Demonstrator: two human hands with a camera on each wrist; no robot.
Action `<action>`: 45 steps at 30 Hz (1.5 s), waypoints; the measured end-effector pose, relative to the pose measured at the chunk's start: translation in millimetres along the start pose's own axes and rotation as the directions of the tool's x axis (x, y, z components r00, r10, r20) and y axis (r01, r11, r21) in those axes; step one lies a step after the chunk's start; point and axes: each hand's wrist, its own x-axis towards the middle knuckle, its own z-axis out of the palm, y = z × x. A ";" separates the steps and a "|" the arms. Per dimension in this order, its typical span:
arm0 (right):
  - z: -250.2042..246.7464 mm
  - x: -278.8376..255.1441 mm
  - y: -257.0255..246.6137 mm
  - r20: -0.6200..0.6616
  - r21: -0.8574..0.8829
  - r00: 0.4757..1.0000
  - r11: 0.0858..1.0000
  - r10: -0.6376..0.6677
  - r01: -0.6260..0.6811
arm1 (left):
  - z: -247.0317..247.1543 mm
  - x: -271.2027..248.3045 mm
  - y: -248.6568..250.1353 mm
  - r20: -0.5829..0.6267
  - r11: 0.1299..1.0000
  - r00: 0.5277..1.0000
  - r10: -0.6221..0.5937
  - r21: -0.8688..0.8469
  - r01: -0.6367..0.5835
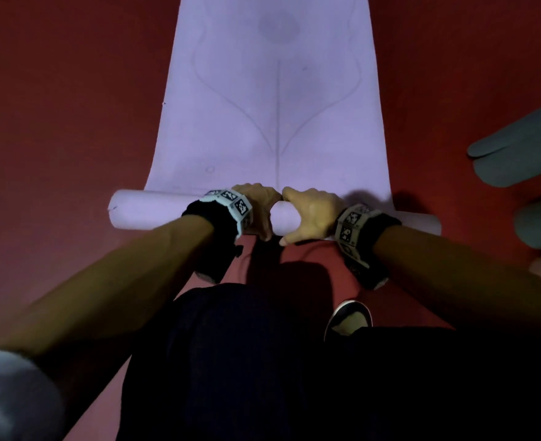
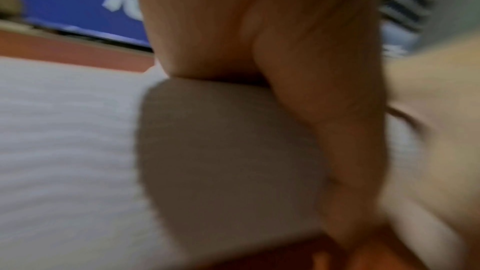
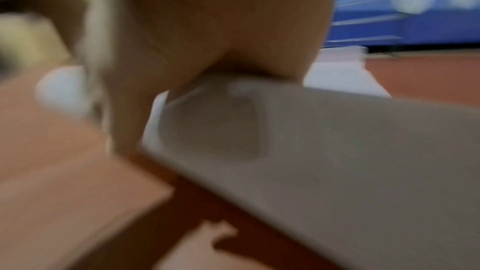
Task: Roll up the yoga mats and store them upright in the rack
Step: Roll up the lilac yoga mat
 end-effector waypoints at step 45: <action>-14.5 5.1 5.7 0.057 0.090 0.997 0.995 -0.044 0.039 | -4.3 3.5 -12.4 -0.073 0.997 0.994 0.077 -0.021 -0.079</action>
